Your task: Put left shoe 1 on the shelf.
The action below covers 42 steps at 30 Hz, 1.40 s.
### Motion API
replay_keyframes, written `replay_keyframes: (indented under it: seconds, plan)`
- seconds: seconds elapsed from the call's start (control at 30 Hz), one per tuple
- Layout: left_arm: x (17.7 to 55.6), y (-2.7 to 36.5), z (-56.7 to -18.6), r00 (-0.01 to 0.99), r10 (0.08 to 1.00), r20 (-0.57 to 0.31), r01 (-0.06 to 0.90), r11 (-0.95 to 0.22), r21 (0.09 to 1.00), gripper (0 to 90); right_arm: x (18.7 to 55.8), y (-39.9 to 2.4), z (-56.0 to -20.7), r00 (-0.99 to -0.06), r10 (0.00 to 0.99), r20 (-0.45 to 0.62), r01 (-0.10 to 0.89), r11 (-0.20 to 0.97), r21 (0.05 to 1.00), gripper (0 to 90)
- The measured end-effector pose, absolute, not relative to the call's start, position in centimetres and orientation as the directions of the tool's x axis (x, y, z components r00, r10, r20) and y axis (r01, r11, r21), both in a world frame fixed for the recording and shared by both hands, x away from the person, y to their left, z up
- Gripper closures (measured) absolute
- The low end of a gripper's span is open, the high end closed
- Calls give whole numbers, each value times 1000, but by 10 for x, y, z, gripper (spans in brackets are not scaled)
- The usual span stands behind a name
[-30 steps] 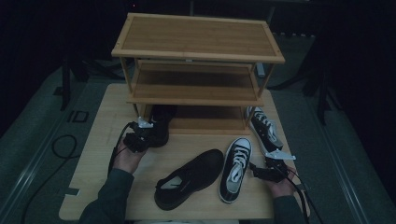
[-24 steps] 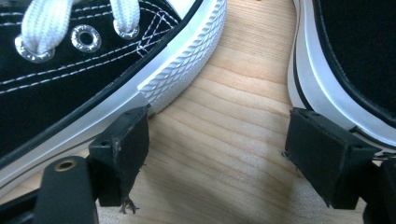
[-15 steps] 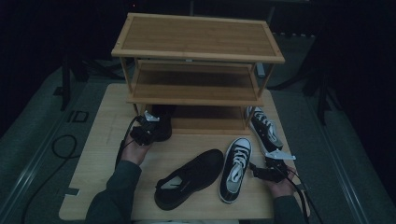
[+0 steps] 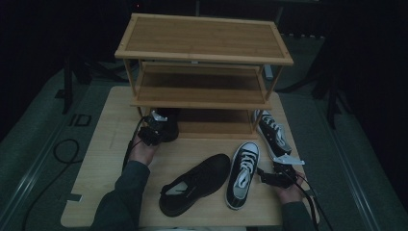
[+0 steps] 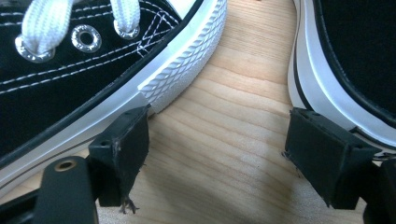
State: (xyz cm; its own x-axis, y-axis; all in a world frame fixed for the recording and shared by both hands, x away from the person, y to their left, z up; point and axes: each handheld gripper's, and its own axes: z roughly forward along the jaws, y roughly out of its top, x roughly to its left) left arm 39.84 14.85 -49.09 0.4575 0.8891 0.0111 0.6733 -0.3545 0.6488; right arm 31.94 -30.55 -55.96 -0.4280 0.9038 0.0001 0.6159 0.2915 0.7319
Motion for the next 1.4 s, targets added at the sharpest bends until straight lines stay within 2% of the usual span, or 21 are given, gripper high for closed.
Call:
replay_keyframes:
  seconds: [0.07,0.13,0.53,0.8,1.1,1.4]
  plan:
    - [398,149,-490,465,885,-7,676,-350,648,856,319,-306,-560,-428,904,0,616,292,732,216]
    - [396,148,-489,477,879,-15,678,-357,643,788,319,-306,-560,-428,904,0,616,292,732,216]
    - [375,144,-470,568,822,-40,643,-412,646,611,319,-306,-560,-429,904,0,616,292,732,216]
    - [361,141,-452,623,778,-82,622,-429,655,583,319,-306,-560,-429,904,0,616,292,732,216]
    - [348,132,-443,679,733,-42,585,-506,633,566,320,-306,-560,-429,903,-2,614,293,733,216]
    - [334,123,-434,740,671,-39,550,-571,609,554,320,-306,-560,-429,903,-2,614,293,733,216]
